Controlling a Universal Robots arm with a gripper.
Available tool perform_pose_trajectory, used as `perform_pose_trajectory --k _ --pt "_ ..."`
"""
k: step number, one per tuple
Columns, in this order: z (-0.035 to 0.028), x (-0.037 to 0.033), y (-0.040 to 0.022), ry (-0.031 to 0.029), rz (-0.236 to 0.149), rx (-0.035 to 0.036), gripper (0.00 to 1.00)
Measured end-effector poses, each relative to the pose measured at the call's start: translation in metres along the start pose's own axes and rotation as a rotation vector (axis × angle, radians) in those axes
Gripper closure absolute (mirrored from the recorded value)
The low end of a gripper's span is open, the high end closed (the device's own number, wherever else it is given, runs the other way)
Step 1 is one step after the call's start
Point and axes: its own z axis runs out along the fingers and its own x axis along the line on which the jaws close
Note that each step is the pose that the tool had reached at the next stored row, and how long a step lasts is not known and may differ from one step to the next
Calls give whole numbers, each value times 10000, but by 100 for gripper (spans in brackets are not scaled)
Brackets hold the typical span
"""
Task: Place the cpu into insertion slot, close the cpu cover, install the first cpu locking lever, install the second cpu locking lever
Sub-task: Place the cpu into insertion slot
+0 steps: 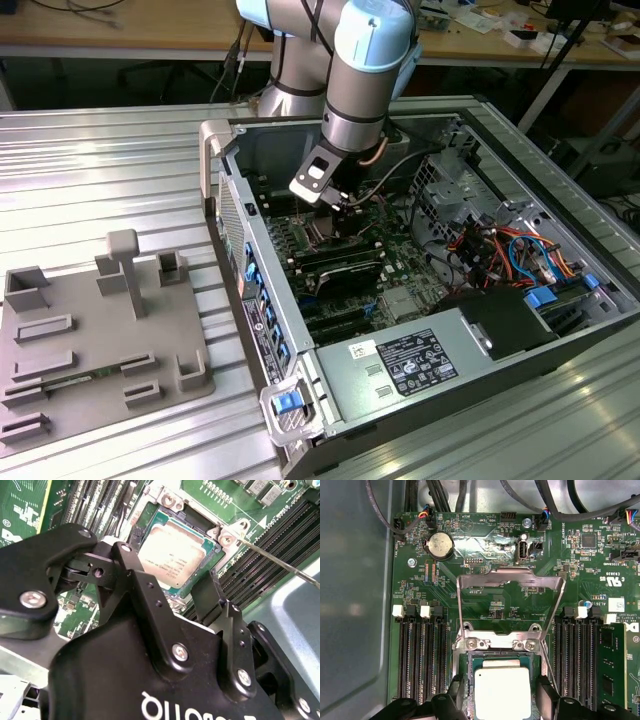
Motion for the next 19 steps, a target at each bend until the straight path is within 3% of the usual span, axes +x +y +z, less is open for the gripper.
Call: perform_pose_trajectory --k 16,19 --pt "-1 1 -29 0 -1 0 32" --pt "0 1 -26 1 5 0 41"
